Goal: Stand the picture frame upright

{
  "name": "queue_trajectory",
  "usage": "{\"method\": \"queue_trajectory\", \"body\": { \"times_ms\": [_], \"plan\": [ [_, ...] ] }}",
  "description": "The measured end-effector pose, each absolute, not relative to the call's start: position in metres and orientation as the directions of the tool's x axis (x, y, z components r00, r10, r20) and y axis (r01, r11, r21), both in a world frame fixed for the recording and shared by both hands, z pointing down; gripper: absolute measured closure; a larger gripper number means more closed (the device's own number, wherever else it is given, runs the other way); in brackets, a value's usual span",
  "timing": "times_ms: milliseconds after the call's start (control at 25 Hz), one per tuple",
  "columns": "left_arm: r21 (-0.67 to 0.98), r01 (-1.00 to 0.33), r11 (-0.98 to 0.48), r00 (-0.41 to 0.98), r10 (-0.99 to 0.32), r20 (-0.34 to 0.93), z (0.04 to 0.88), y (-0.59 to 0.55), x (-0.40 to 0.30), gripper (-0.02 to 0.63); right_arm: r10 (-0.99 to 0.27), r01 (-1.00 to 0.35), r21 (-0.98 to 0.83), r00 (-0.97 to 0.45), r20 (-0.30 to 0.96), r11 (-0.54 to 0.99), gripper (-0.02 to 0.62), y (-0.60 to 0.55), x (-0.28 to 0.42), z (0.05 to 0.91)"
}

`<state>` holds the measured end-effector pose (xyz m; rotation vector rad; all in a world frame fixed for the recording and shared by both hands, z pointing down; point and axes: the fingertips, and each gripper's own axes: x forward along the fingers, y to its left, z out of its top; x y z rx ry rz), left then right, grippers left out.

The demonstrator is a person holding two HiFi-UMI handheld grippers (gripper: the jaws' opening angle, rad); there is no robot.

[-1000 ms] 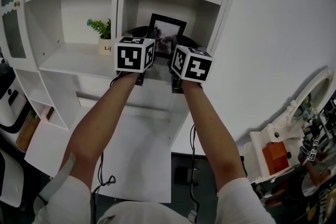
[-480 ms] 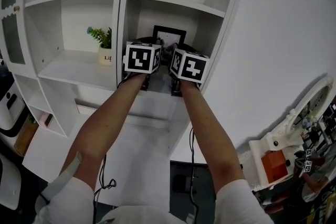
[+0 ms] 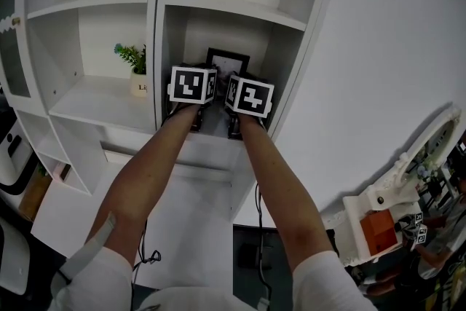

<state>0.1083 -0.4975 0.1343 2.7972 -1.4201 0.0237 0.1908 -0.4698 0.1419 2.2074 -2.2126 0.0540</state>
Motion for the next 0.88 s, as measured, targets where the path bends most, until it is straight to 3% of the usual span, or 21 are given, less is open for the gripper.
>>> {"method": "queue_trajectory", "body": {
  "times_ms": [160, 880],
  "plan": [
    [0.061, -0.798, -0.600, 0.602, -0.797, 0.041, 0.145, -0.508, 0.108, 0.523, -0.999, -0.998, -0.051, -0.022, 0.042, 0.020, 0.468, -0.478, 0.193, 0.147],
    [0.027, -0.810, -0.586, 0.587, -0.808, 0.049, 0.152, -0.544, 0.120, 0.523, -0.998, -0.999, -0.047, -0.015, 0.057, 0.012, 0.472, -0.515, 0.204, 0.155]
  ]
}}
